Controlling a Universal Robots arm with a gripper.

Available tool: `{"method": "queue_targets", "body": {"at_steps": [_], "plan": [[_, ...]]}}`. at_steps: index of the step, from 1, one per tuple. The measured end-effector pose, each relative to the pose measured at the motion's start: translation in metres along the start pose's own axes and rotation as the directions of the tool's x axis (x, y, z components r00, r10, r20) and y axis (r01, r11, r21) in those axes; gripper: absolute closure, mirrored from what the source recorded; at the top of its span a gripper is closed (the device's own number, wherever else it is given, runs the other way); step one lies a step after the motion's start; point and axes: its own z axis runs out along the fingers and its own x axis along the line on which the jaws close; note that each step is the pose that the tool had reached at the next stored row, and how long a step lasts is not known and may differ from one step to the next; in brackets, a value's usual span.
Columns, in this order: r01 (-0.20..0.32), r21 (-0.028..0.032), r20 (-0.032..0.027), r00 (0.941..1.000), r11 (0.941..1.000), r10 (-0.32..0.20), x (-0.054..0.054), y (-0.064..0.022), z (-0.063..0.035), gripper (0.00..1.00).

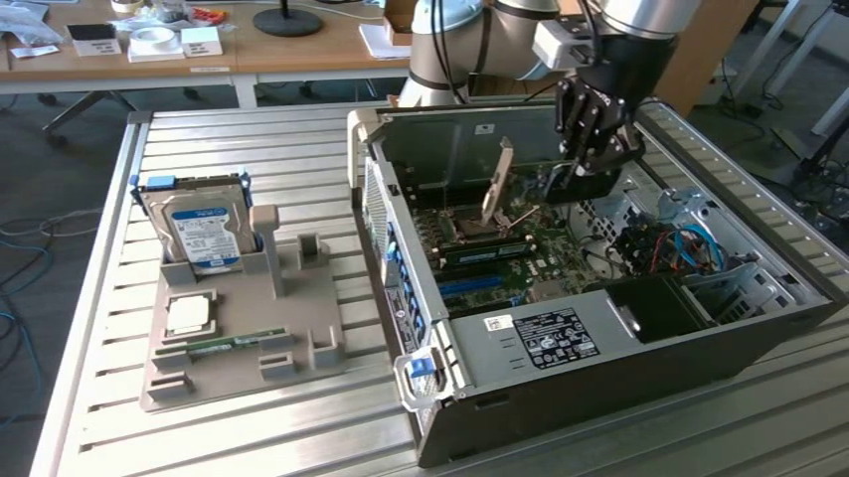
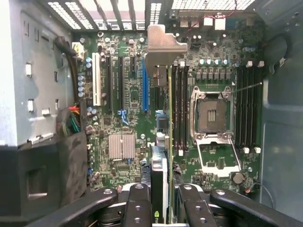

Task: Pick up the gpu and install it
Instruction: 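Insert the gpu into the slot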

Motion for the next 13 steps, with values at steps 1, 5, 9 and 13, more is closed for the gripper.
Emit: {"method": "queue_targets", "body": {"at_steps": [1, 5, 9, 13], "plan": [[-0.005, 0.0002, 0.0, 1.0, 1.0, 0.005, 0.0, 0.0011, 0.0006, 0.73], [-0.024, 0.0007, 0.0001, 0.9997, 0.9997, 0.024, 0.0, 0.0056, 0.0033, 0.73], [-0.031, 0.0009, -0.0001, 0.9995, 0.9995, 0.031, 0.001, 0.0112, 0.0073, 0.73], [-0.032, 0.0018, 0.0001, 0.9995, 0.9995, 0.032, 0.001, 0.016, 0.012, 0.73]]}}
